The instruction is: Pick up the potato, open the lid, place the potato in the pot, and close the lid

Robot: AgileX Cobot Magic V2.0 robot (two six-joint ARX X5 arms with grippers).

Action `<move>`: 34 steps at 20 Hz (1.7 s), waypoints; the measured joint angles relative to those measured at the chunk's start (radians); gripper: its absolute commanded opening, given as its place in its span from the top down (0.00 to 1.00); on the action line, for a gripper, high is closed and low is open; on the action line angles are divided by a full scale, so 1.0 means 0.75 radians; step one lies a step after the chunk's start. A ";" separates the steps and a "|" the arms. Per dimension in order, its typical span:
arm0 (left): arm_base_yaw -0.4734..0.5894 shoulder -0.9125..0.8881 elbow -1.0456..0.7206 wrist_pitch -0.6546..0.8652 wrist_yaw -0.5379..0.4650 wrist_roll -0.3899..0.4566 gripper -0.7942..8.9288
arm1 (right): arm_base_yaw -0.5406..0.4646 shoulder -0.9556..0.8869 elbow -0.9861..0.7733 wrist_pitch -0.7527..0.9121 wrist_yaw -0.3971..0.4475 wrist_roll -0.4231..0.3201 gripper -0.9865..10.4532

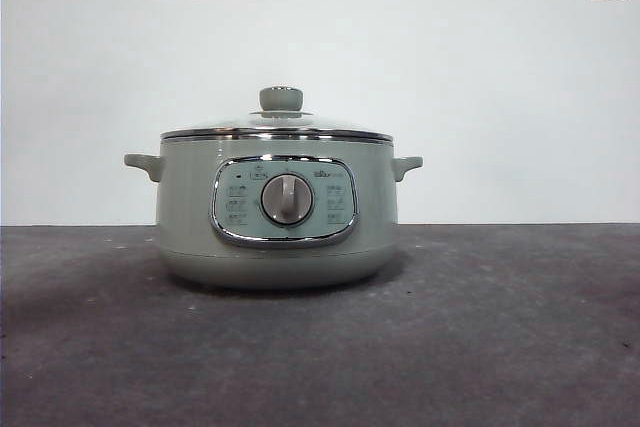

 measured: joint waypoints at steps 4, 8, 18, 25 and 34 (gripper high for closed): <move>0.000 -0.121 0.000 0.000 -0.002 -0.024 0.92 | 0.001 0.000 0.000 -0.001 0.000 0.001 0.92; 0.000 -0.153 0.000 0.000 -0.002 -0.029 0.92 | 0.000 0.000 0.000 -0.001 0.000 0.000 0.92; 0.220 -0.613 -0.484 0.013 -0.046 0.023 0.92 | 0.000 0.001 0.000 0.013 0.001 0.000 0.92; 0.555 -1.336 -1.920 0.974 -0.051 -0.012 0.92 | 0.000 0.001 0.000 0.034 0.001 0.000 0.92; 0.564 -2.016 -3.012 1.731 -0.055 -0.085 0.92 | 0.000 0.001 0.000 0.034 0.067 0.000 0.92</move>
